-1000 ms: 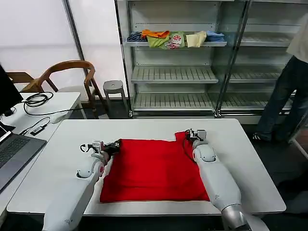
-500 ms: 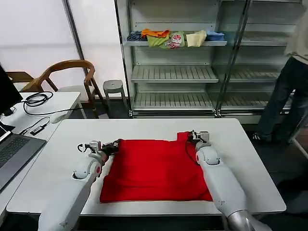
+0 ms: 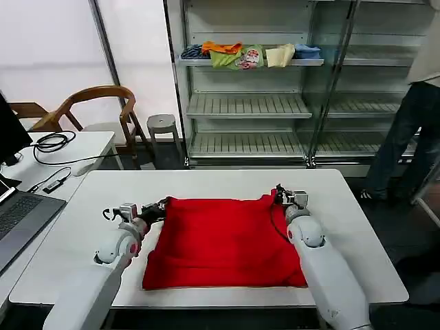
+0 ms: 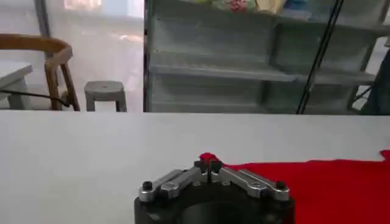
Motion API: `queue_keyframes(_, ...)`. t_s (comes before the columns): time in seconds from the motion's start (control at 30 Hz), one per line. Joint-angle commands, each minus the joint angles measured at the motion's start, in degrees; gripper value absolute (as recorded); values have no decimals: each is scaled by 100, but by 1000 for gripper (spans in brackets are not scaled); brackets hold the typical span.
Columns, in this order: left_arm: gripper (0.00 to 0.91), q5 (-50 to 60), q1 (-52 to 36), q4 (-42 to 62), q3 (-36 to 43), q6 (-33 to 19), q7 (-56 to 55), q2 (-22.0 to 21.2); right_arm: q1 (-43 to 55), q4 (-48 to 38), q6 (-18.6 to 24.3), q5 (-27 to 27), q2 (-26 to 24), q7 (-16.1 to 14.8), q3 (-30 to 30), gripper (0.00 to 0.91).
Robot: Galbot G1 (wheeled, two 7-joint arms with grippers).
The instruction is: Fold and organize the clothes.
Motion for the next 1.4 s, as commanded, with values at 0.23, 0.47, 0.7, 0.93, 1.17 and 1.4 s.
queue_keyframes(0.23, 20, -39, 1062, -1046, -484, -52, 12, 122, -1225, 1676, -15, 110, -294, 10, 230, 0)
queue_keyframes(0.47, 20, 13, 1474, -1353, -677, -105, 22, 51, -1638, 1965, -7, 7, -288, 14, 366, 0)
queue_keyframes(0.7, 30, 26, 1778, -1669, -806, -97, 39, 126, -2133, 2503, -46, 1, -469, 39, 452, 0)
queue_keyframes(0.93, 20, 128, 2063, -1845, -957, -130, 100, 95, -2439, 2717, -118, 14, -573, 59, 574, 0)
queue_keyframes(1.17, 30, 202, 2273, -1954, -1082, -163, 167, -11, -2610, 2717, -107, 22, -606, 44, 647, 0)
queue_keyframes(1.4, 20, 212, 2402, -2076, -1130, -158, 178, -8, -2658, 2808, -111, 31, -628, 45, 647, 0)
